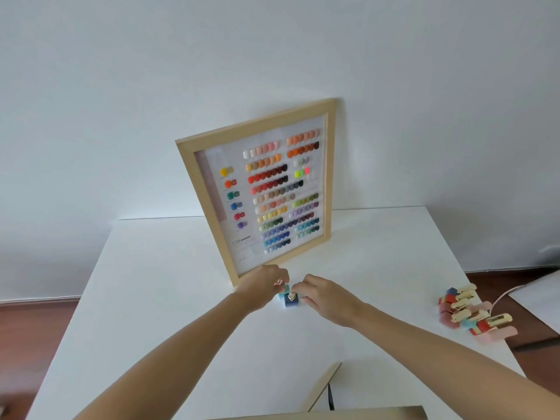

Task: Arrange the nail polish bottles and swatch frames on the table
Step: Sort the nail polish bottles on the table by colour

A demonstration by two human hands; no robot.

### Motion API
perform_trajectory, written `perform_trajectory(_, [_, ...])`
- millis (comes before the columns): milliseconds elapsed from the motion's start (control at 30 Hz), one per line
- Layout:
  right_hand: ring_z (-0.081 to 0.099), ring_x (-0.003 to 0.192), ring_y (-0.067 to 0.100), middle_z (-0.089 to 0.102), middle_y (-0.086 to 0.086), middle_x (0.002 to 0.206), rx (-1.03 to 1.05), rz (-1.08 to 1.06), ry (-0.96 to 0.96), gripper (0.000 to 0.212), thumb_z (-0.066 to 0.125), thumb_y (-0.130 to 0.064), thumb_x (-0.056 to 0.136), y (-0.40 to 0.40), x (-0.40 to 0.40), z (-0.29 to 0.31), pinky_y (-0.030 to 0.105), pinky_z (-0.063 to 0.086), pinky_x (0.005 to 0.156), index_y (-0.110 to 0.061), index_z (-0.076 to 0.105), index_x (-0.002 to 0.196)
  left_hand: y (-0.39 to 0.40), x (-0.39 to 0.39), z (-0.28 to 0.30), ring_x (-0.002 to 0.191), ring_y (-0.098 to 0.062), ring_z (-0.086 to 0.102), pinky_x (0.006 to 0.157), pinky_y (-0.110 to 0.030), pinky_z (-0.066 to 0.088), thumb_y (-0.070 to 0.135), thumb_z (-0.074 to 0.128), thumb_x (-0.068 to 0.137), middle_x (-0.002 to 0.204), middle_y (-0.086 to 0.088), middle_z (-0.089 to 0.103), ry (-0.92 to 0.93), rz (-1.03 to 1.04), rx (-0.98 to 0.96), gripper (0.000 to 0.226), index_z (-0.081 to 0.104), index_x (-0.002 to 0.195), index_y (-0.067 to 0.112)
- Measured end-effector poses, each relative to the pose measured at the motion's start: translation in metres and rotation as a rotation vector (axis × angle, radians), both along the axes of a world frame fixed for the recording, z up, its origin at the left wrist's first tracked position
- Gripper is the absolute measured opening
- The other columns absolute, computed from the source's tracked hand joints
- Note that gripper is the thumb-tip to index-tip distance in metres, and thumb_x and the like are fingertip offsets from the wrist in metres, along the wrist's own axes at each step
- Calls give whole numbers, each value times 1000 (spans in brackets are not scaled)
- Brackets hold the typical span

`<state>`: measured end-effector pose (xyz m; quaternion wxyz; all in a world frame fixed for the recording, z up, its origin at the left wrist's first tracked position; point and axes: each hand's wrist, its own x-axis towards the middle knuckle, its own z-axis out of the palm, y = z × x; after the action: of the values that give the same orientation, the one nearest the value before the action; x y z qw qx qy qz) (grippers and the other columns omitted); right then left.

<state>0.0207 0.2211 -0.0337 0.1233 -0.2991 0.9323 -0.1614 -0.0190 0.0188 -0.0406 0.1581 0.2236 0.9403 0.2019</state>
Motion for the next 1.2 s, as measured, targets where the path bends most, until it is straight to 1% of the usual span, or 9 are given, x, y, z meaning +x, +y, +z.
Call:
perform_trajectory(167, [60, 87, 31, 55, 11, 111, 46, -2, -34, 34, 43, -14, 98, -8, -5, -2, 38, 52, 81, -19, 49, 132, -6, 3, -6, 90, -18, 63, 84, -33, 54, 19, 58, 94, 103, -1, 68, 51, 49, 51, 14, 64, 105, 17])
perform_trajectory(333, [61, 86, 36, 58, 16, 103, 115, 5, -51, 21, 46, -7, 95, -13, -6, -2, 44, 53, 75, -8, 55, 114, -15, 7, -11, 87, -12, 62, 82, -24, 53, 17, 60, 92, 101, 2, 68, 77, 70, 69, 14, 67, 105, 16])
perform_trajectory(433, [60, 85, 36, 58, 19, 101, 128, 5, -54, 23, 45, 6, 88, -2, 3, 0, 43, 52, 71, -3, 55, 107, -15, 8, -6, 85, -8, 62, 78, -17, 51, 18, 60, 92, 99, 5, 67, 88, 52, 57, 13, 67, 103, 19])
perform_trajectory(533, [58, 85, 35, 59, 18, 102, 85, -77, -71, 25, 43, 8, 87, 21, 18, 0, 41, 51, 71, -3, 55, 105, -5, 9, 6, 80, -5, 60, 71, -9, 45, 19, 62, 91, 96, 7, 68, 105, 3, 53, 10, 68, 99, 20])
perform_trajectory(700, [57, 87, 30, 59, 12, 101, -17, -333, -102, 19, 41, -7, 96, 82, 51, 6, 38, 46, 76, -7, 58, 105, 44, 10, 32, 85, -4, 60, 80, -19, 52, 24, 59, 93, 98, 12, 67, 80, -113, 33, 13, 66, 103, 25])
perform_trajectory(867, [58, 91, 26, 61, 9, 103, -61, -560, -98, 18, 43, -15, 97, 156, 93, 17, 36, 46, 79, -9, 59, 104, 128, 18, 52, 91, -10, 62, 84, -25, 52, 25, 57, 94, 101, 5, 67, 45, -322, 17, 15, 66, 104, 20])
perform_trajectory(1033, [58, 90, 21, 63, 8, 105, -58, -740, -75, 15, 44, -12, 97, 224, 135, 20, 33, 45, 80, -10, 59, 101, 218, 37, 60, 95, -15, 64, 83, -26, 51, 21, 59, 92, 104, 0, 70, 2, -513, -15, 15, 67, 103, 15])
perform_trajectory(1100, [56, 86, 19, 63, 9, 104, -87, -816, -81, 16, 44, -10, 96, 245, 149, 20, 34, 47, 82, -9, 60, 95, 251, 46, 61, 93, -18, 65, 82, -26, 51, 19, 62, 89, 103, -3, 72, -39, -554, -19, 16, 69, 102, 11])
perform_trajectory(1200, [62, 89, 24, 64, 7, 101, -100, -884, -58, 16, 48, -11, 93, 271, 163, 20, 36, 52, 83, -11, 64, 90, 294, 59, 60, 96, -20, 66, 85, -31, 53, 19, 65, 87, 103, -6, 73, -98, -575, -25, 20, 71, 103, 9])
